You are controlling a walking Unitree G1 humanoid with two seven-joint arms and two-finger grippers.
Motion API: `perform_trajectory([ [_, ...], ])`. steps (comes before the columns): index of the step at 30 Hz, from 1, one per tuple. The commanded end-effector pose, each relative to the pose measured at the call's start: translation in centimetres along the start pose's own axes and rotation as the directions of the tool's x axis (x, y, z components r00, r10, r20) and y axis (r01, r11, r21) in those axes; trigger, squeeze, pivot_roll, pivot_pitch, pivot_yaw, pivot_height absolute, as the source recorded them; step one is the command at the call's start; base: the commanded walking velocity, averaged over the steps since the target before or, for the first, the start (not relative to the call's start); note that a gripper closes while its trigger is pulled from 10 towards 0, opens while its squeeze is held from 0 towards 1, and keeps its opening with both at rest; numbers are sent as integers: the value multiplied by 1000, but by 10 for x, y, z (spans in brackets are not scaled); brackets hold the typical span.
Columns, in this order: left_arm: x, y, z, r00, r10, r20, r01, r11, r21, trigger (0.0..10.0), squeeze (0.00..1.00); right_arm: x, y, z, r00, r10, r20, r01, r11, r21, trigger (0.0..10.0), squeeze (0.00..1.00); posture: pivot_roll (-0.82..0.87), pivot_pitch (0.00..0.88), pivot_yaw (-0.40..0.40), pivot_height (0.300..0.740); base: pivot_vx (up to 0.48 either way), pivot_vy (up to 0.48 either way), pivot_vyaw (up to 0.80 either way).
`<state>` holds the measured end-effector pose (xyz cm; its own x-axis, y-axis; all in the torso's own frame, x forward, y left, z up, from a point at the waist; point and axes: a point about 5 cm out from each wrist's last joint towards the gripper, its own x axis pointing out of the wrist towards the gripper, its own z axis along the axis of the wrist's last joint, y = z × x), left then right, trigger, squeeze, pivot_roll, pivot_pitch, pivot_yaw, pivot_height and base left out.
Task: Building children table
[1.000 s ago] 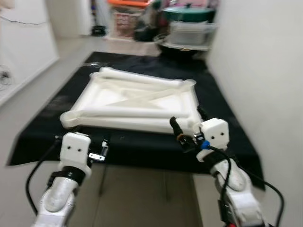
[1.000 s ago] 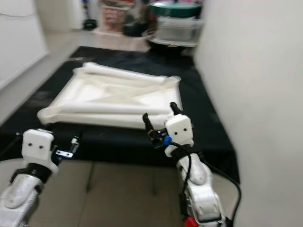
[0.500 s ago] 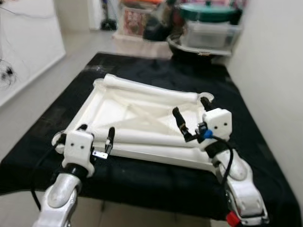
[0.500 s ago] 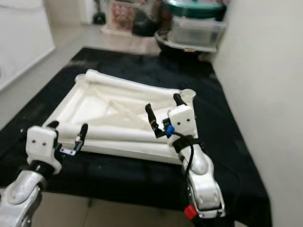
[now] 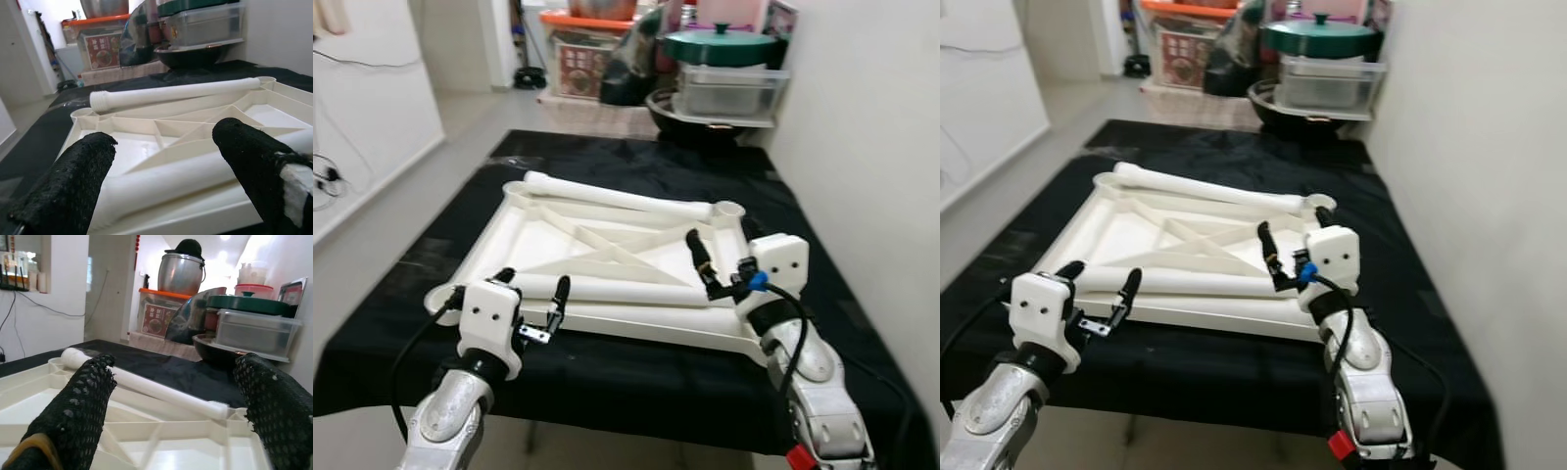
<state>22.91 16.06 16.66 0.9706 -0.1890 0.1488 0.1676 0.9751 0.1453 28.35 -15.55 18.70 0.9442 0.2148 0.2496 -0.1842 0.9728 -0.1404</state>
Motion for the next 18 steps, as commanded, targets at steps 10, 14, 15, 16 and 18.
perform_trajectory([
  [10, 4, 0, -3, 1000, -23, -9, 24, 1000, 8, 10000, 0, 0, -3, -6, 999, -17, -30, 17, 1000, 1, 10000, 0, -6, 0, -71, 740, 0, 118, -320],
  [14, 3, 2, -3, 1000, -22, -11, 23, 999, 27, 10000, 0, 0, -3, -7, 999, -22, -29, 22, 1000, -6, 10000, 0, -5, 0, -70, 740, 0, 0, 0],
  [15, 4, 4, -3, 1000, -19, -4, 19, 1000, 15, 10000, 0, 1, -2, -7, 999, -22, -28, 22, 1000, -6, 10000, 0, -7, 0, -69, 740, 0, 0, 0],
  [16, 4, 5, -2, 1000, -16, 1, 16, 1000, 4, 10000, 0, 1, -2, -7, 999, -22, -27, 22, 1000, -6, 10000, 0, -7, 0, -69, 740, 0, 0, 0],
  [18, 4, 5, -2, 1000, -16, 1, 16, 1000, 4, 10000, 0, 1, -2, -7, 999, -22, -27, 22, 1000, -6, 10000, 0, -7, 0, -69, 740, 0, 0, 0],
])
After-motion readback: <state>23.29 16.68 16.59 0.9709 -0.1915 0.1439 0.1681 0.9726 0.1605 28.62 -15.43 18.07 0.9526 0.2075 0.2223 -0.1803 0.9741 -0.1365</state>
